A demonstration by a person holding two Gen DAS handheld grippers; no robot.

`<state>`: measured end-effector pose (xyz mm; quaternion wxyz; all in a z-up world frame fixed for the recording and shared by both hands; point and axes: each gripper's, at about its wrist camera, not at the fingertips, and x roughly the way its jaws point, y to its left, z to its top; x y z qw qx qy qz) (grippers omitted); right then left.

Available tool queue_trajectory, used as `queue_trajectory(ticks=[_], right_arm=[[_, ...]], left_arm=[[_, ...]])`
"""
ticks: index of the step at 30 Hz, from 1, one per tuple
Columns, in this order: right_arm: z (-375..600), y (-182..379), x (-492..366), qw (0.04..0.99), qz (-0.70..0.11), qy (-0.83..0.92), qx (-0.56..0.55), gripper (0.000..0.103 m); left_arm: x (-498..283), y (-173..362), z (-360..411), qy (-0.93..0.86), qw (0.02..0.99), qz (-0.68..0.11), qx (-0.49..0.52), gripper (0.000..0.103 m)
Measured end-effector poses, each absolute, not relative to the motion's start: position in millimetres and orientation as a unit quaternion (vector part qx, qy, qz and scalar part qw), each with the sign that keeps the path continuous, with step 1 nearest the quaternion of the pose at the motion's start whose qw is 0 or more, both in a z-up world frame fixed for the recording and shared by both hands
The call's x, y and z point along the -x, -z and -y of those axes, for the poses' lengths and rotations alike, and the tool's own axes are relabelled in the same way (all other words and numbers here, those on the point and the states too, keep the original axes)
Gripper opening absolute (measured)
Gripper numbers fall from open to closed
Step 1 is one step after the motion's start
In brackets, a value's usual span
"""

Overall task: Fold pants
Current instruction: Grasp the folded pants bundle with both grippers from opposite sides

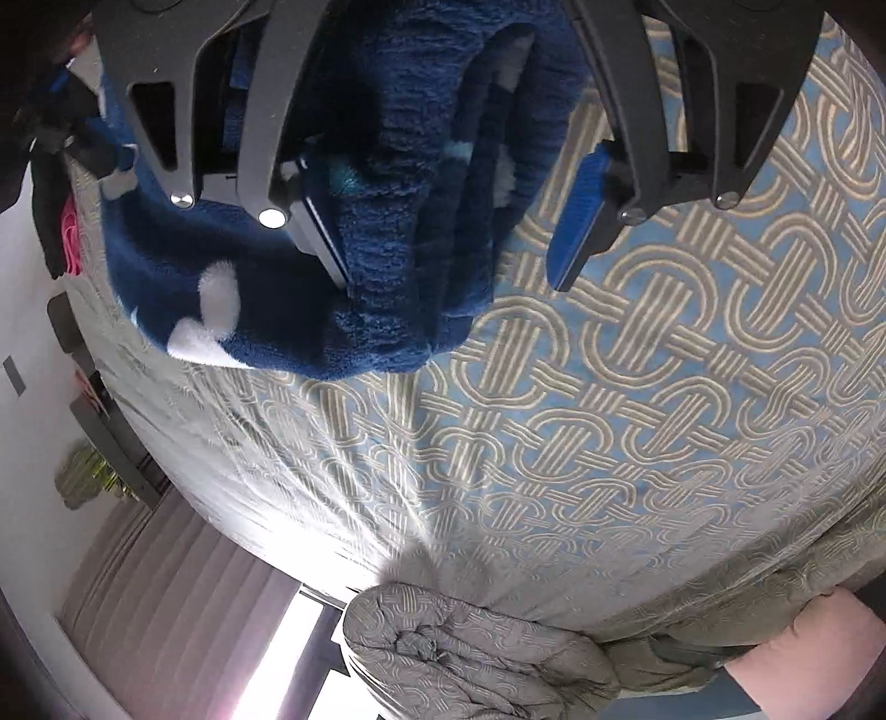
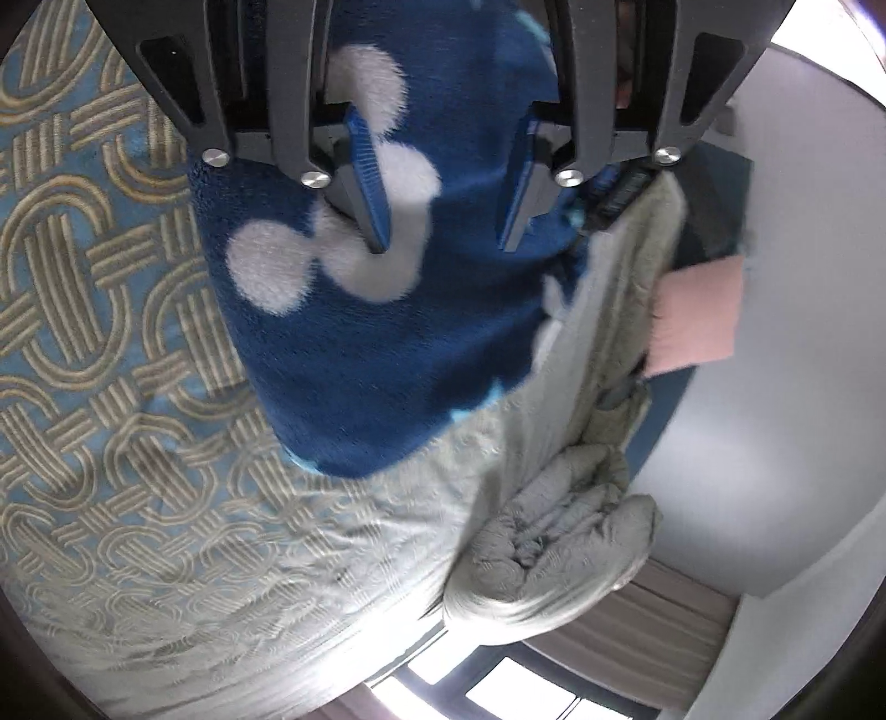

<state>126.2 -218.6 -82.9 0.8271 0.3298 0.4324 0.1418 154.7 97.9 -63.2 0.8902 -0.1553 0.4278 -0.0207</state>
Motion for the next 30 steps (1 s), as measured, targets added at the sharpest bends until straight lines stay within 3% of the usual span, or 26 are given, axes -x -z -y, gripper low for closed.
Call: queue_trajectory(ticks=[10, 12, 14, 15, 21, 26, 30], right_arm=[[238, 40, -126, 0.852, -0.367, -0.16, -0.336, 0.038], [238, 35, -141, 0.855, -0.365, -0.153, -0.335, 0.038], [236, 34, -156, 0.86, -0.365, -0.133, -0.33, 0.035], [233, 34, -164, 0.865, -0.365, -0.121, -0.323, 0.031], [213, 63, -191, 0.879, -0.399, -0.072, -0.252, 0.029], [205, 94, -195, 0.882, -0.398, -0.078, -0.239, 0.027], [204, 94, -192, 0.885, -0.394, -0.078, -0.234, 0.027]], left_arm=[[-126, -17, -86, 0.062, 0.93, -0.324, 0.162, 0.063], [-134, -20, -70, 0.073, 0.933, -0.325, 0.135, 0.05], [-150, -6, -55, 0.075, 0.925, -0.357, 0.107, 0.019], [-156, 1, -53, 0.077, 0.921, -0.369, 0.103, 0.014], [-181, 66, -59, 0.039, 0.904, -0.42, 0.073, 0.006], [-168, 75, -49, 0.028, 0.922, -0.387, 0.008, 0.006], [-171, 77, -59, 0.037, 0.92, -0.389, 0.041, 0.006]])
